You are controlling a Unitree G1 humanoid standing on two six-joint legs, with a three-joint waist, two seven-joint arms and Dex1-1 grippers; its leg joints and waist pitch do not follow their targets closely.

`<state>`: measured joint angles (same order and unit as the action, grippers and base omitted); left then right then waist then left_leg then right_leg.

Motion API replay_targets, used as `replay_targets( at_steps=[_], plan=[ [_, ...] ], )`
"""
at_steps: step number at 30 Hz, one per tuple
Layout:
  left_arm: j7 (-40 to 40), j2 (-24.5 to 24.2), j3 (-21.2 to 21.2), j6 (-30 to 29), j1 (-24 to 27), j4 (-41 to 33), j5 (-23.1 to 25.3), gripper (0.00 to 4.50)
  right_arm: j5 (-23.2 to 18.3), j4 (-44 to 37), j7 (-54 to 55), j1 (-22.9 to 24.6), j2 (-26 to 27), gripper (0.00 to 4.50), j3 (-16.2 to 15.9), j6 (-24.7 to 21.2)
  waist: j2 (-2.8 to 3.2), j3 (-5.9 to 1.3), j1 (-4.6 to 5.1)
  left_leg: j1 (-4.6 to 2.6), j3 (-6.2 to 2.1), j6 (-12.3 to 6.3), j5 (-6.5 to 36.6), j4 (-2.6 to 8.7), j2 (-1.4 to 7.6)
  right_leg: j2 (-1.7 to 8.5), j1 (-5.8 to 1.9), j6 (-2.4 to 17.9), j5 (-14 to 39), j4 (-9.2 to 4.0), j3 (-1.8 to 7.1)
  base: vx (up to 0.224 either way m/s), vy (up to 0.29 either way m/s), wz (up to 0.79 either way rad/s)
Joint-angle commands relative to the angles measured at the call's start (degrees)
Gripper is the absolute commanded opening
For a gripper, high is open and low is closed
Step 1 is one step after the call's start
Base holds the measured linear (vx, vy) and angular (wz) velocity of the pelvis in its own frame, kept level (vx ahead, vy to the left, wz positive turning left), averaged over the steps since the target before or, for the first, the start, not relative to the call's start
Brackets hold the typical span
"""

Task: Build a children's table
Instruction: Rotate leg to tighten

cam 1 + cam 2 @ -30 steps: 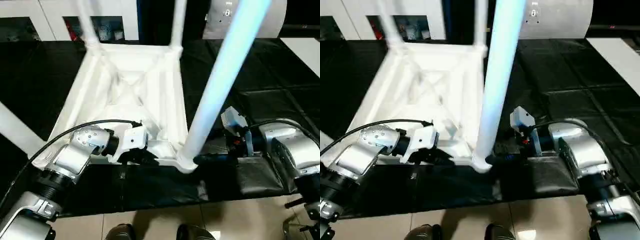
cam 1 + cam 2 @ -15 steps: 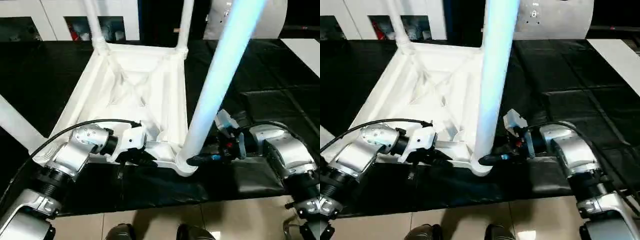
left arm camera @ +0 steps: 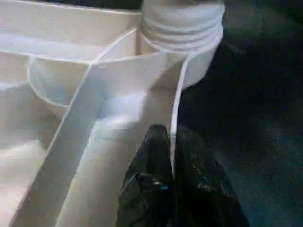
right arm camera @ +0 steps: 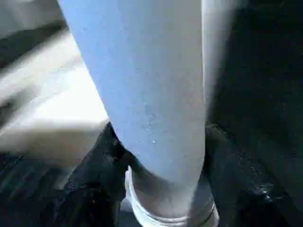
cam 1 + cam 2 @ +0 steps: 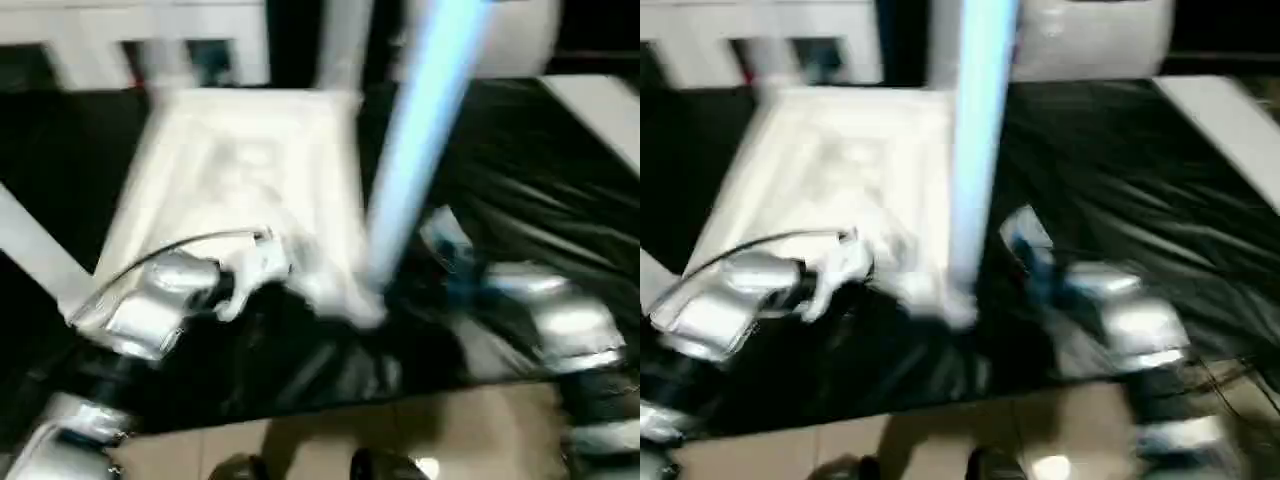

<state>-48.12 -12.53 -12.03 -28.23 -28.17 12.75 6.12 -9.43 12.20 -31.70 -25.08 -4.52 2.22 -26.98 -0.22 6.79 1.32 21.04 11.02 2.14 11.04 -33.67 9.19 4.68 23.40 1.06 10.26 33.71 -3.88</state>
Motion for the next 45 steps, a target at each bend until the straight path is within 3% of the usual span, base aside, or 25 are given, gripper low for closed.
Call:
replay_targets(
  at_steps=[1,2,3,4,6,11,14,18,24,26,28,32,35,37,39,41,45],
  plan=[
    [6.36,7.09,-3.42,-2.78,0.66,-2.7,-3.87,0.0,-0.17,4.4,5.39,1.42,3.53,2.09,-5.88,-3.94,-0.82,-2.11,0.02,-0.82,-3.54,2.26,21.38,4.81,3.24,5.42,-1.56,3.81,43.66,-6.98,2.39,-0.023,0.047,-0.2],
    [7.77,8.62,-3.57,-2.82,0.16,-2.05,-3.75,0.0,-0.4,4.92,6.16,1.2,4.32,2.09,-5.75,-3.17,-0.91,-2.03,0.3,-0.16,-3.4,0.13,19.92,5.36,3.41,5.03,-1.79,3.84,40.61,-6.93,2.63,0.0,0.0,0.0],
    [9.07,10.12,-3.83,-3.09,-0.39,-1.6,-3.73,0.0,-0.56,4.81,6.38,1.1,4.78,2.09,-6.19,-2.78,-0.65,-2.14,0.2,-0.36,-3.21,-0.62,19.44,5.34,3.39,4.89,-1.59,3.84,39.65,-7.15,2.73,0.0,0.0,0.0],
    [9.8,11.15,-4.14,-3.31,-0.85,-1.28,-3.7,0.0,-0.75,4.38,5.53,1.09,4.81,2.09,-6.98,-2.61,-0.51,-2.0,0.08,-0.98,-2.82,-1.67,19.64,5.2,3.31,4.65,-0.86,4.07,38.32,-7.66,2.91,0.0,0.0,0.0],
    [10.32,11.54,-4.42,-3.32,-1.47,-1.23,-1.9,0.0,0.66,1.58,3.68,1.9,4.65,2.58,-7.6,-3.51,-0.54,-2.13,-0.2,-0.53,-2.74,-2.63,18.24,5.59,3.57,4.27,-1.28,5.12,33.01,-7.07,3.01,0.0,0.0,0.0],
    [10.5,10.35,-4.53,-4.74,-0.84,-2.48,1.22,0.0,1.69,-1.06,4.45,3.01,4.98,3.07,-6.75,-4.38,-0.32,-2.33,-0.32,-0.39,-2.65,-2.97,17.16,5.76,3.88,4.25,-1.46,7.34,27.5,-6.45,3.24,0.0,0.0,0.0],
    [9.66,6.37,-5.28,-4.6,0.38,-4.07,1.14,0.0,-1.03,-5.16,0.26,4.78,-0.9,3.41,-8.53,-5.35,-0.24,-2.34,-0.63,-0.4,-2.71,-2.9,17.41,5.79,3.96,4.34,-1.68,7.65,26.58,-6.31,3.27,0.0,0.0,0.0],
    [5.88,3.51,-5.27,-2.13,1.58,-5.08,0.46,0.0,-0.97,-8.43,-6.46,5.79,-6.94,3.68,-7.72,-5.9,-0.32,-2.67,-1.12,-0.17,-2.36,-4.07,14.19,5.54,4.01,4.27,-2.04,9.07,21.36,-5.82,3.46,0.0,0.0,0.0],
    [-2.35,-2.62,-7.13,4.36,2.54,-4.76,-1.74,0.0,-4.48,-9.46,-18.46,4.5,-18.16,4.13,-5.47,-3.83,-0.6,-3.57,-1.95,0.07,-1.9,-8.3,5.5,4.45,3.78,4.18,-3.0,13.35,8.75,-4.24,3.39,0.0,0.0,0.0],
    [-7.19,-5.24,-8.06,7.25,2.79,-4.4,-3.05,0.0,-5.61,-9.04,-24.31,3.64,-22.05,4.32,-5.33,-2.54,-0.64,-3.77,-1.98,0.37,-1.83,-11.11,2.2,3.98,3.76,4.15,-3.17,14.94,2.79,-3.43,3.29,0.0,0.0,0.0],
    [-9.94,-6.52,-8.4,9.79,2.8,-4.01,-3.59,0.0,-4.67,-8.34,-27.22,3.18,-24.22,4.42,-6.27,-0.88,-0.62,-3.58,-1.86,0.34,-1.65,-11.85,2.03,3.93,3.9,4.02,-2.96,15.71,2.79,-3.51,3.14,0.0,0.0,0.0],
    [-18.02,-10.91,-10.05,15.3,1.99,-2.17,-4.14,0.0,-3.24,-4.6,-34.85,1.35,-27.7,4.42,-8.3,4.08,-0.35,-3.58,-2.33,-0.33,-1.73,-10.43,4.28,4.06,4.22,4.01,-2.7,16.12,7.63,-3.67,3.07,0.0,0.0,0.0],
    [-23.39,-13.47,-10.86,17.49,1.22,-1.47,-5.73,0.0,-5.33,-2.42,-39.15,-0.25,-28.07,4.42,-8.79,5.7,-0.29,-3.55,-2.73,-0.49,-1.6,-9.67,4.67,4.13,4.28,4.0,-2.74,16.4,7.68,-3.59,3.15,0.0,0.0,0.0],
    [-27.39,-15.44,-11.7,18.81,0.28,-0.79,-6.67,0.0,-7.57,-1.54,-43.05,-1.48,-28.07,4.06,-9.52,5.32,-0.18,-3.65,-3.38,-0.79,-1.44,-9.62,3.65,4.07,4.55,3.84,-2.58,16.96,5.75,-3.17,3.16,0.0,0.0,0.0],
    [-29.02,-16.18,-12.25,19.69,-0.31,-0.29,-6.3,0.0,-8.01,-0.66,-45.01,-2.16,-27.79,4.06,-10.28,5.16,-0.22,-3.86,-3.65,-0.66,-1.42,-9.85,2.48,3.94,4.6,3.9,-2.75,17.54,3.68,-2.67,3.12,0.0,0.0,0.0],
    [-29.25,-16.26,-12.37,20.09,-0.54,0.01,-6.1,0.0,-8.05,-0.21,-45.67,-2.39,-27.7,3.74,-10.66,5.3,-0.2,-3.97,-3.81,-0.63,-1.38,-9.97,1.96,3.82,4.58,4.07,-2.78,17.9,2.97,-2.57,3.16,0.0,0.0,0.0],
    [-29.65,-15.58,-12.2,21.27,-1.75,1.66,-6.43,0.0,-8.12,1.74,-49.29,-3.09,-26.86,3.44,-12.6,6.34,-0.61,-4.03,-4.16,-0.49,-1.27,-9.24,2.88,3.73,4.48,4.17,-2.87,17.69,4.91,-2.74,3.22,0.0,0.0,0.0]
  ],
)
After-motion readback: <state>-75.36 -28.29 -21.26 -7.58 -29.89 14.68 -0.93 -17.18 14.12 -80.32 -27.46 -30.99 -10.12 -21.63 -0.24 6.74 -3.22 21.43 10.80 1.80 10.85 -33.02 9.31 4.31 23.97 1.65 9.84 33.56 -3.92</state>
